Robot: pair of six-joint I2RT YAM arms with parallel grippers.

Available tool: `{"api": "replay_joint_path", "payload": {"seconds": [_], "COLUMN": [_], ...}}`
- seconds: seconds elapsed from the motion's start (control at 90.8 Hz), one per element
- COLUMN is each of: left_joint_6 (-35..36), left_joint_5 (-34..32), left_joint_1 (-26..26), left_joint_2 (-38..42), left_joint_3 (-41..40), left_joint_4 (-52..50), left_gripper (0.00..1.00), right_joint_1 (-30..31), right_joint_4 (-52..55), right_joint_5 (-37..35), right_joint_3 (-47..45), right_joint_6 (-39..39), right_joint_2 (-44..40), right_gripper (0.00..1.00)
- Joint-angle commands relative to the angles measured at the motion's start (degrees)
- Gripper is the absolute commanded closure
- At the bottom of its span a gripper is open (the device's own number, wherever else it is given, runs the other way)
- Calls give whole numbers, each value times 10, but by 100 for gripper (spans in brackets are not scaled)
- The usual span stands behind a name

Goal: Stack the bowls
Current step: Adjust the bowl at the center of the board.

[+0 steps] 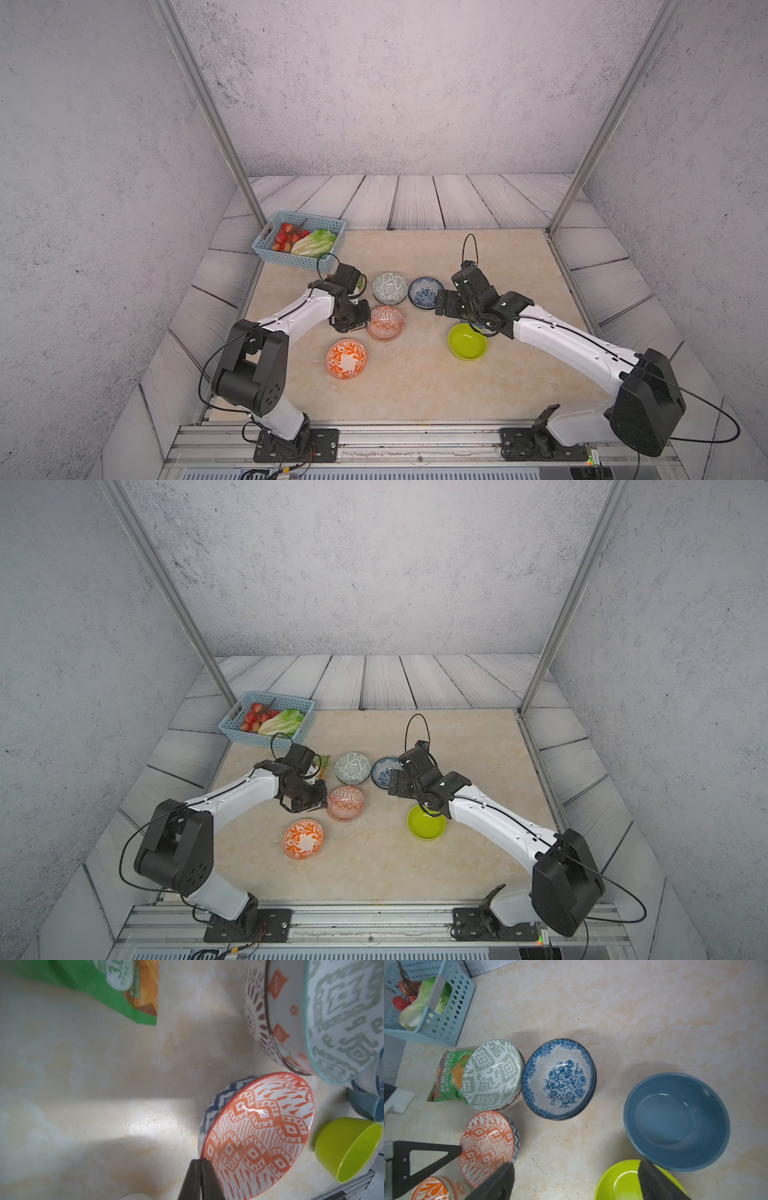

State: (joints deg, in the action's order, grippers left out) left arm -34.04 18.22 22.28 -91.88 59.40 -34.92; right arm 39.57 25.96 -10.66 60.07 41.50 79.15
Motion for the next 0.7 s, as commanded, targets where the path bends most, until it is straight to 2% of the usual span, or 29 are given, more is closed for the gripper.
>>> {"api": "replay_joint_path", "payload": {"seconds": [0.0,0.154,0.264,0.561,0.694], "left_joint_6": [12,12,12,9,-2], "left_joint_5": [11,6,2,-9,-28], "left_joint_1": [7,11,13,13,10], "left_joint_2": [-10,-9,-7,16,47], "left_joint_3": [15,17,16,6,-1], "left_joint_4": [-14,-15,-18,-12,-16], "left_gripper": [93,93,89,57,39], "right_joint_1": [2,2,2,2,2], "right_joint_4": [2,5,5,6,6], "right_joint_5": [-7,-7,-7,-7,-9], "right_joint_3": [-3,0,-1,-1,-3], "right_joint_6": [-6,-7,-7,-7,-7], "right_joint_2": [-8,-6,-8,-8,-11], "right_gripper": [6,6,6,6,6]}}
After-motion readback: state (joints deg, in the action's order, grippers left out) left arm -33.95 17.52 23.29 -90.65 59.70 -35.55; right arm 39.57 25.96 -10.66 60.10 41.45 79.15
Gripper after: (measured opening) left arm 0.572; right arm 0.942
